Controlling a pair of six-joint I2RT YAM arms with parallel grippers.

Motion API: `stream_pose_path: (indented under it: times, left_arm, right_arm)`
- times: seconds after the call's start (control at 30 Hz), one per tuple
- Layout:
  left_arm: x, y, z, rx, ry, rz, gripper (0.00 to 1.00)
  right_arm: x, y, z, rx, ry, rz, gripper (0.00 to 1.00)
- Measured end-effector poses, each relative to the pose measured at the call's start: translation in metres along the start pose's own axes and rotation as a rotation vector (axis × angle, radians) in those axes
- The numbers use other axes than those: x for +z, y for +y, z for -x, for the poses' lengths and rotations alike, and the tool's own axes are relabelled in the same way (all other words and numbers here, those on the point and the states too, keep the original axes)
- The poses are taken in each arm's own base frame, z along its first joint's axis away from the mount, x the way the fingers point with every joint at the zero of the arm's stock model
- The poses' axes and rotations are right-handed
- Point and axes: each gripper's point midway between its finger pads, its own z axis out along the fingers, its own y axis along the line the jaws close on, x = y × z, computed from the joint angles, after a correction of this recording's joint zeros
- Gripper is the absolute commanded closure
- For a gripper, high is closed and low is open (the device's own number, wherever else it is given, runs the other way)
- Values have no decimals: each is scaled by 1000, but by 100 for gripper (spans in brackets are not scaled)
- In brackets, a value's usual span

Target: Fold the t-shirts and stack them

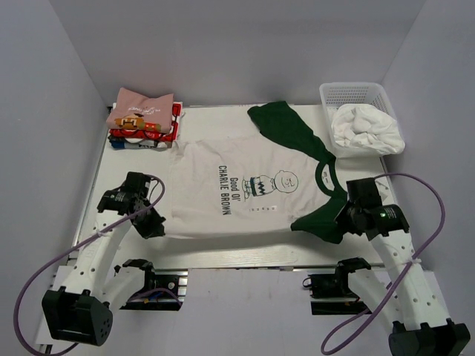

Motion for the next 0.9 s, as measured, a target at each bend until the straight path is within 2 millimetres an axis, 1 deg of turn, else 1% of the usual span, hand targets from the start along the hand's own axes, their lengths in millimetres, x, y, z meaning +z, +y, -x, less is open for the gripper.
stream_pose_path:
  times: [0.07, 0.13, 0.2, 0.27, 0.37, 0.57, 0.77, 0.9]
  left_arm:
    - [-1, 12, -6, -12, 16, 55, 100]
    - [-4, 15, -5, -18, -5, 60, 100]
    - [-7, 12, 0, -26, -34, 43, 100]
    - [-9, 4, 12, -32, -75, 21, 100]
    - [-4, -11, 32, -41, -129, -3, 100]
    - [18, -42, 76, -58, -199, -11, 100]
    - [39, -74, 121, -57, -256, 2, 100]
    - [51, -90, 153, -53, -281, 25, 100]
  right_arm:
    - [1, -6, -12, 6, 33, -9, 100]
    - [3, -3, -14, 5, 49, -1, 100]
    - [7, 3, -11, -1, 52, 10, 100]
    - [10, 10, -4, -13, 47, 15, 100]
    - [15, 25, 14, -28, 17, 31, 100]
    - [31, 68, 63, -70, -58, 78, 100]
    - [64, 110, 106, -140, -71, 63, 100]
    - [84, 134, 129, -171, -74, 56, 100]
